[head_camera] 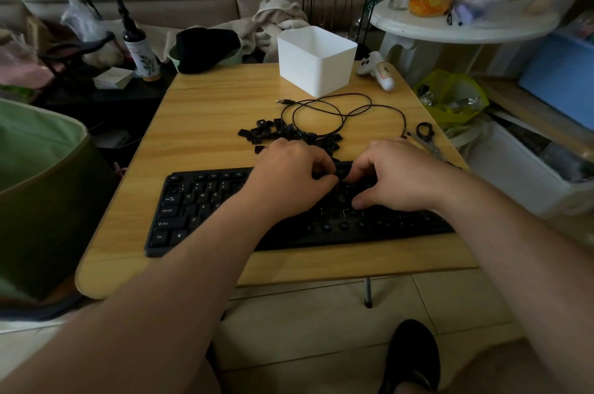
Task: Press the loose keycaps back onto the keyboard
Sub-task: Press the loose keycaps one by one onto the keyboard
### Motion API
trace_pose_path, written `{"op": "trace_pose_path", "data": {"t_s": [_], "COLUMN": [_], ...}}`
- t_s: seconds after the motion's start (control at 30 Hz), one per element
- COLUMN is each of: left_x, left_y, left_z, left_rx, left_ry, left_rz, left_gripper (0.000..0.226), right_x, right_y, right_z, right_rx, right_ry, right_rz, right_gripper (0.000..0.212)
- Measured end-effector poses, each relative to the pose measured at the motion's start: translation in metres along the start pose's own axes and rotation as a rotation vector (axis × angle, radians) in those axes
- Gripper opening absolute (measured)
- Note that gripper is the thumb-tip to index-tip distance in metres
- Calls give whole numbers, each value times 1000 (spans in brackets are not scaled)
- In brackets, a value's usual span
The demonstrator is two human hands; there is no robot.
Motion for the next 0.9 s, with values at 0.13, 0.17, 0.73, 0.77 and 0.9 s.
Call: {"op": "trace_pose_path", "data": {"t_s": [0.13,0.17,0.73,0.77,0.9], "left_x": [-7,-7,7,14,48], "left_y": [-8,-10,-7,-3,21], "left_z": [1,1,10,12,18], "left_rx": [15,19,64,55,-7], "left_ry": [-14,-7,134,148,247], "left_rz": [51,62,-18,-26,16], "left_gripper": [19,20,19,19,8], "right_x": [8,9,8,7,2], "right_y": [0,1,3,4,4], "right_z": [4,4,-1,-1,-1], "right_rx": [24,30,71,50,-83], "right_ry": [-80,-102,-60,-60,-83], "right_rz": [-19,-9,76,112,199], "right_gripper": [33,32,16,14,7]}}
Point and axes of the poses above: each hand's wrist, its own z-axis towards the middle knuckle, its own y-axis out of the back of the hand, x = y × z, the point moved 5 cm from there along z, towards the middle knuckle, and after that the axes turned 2 degrees about -x, right-handed, at the moved point
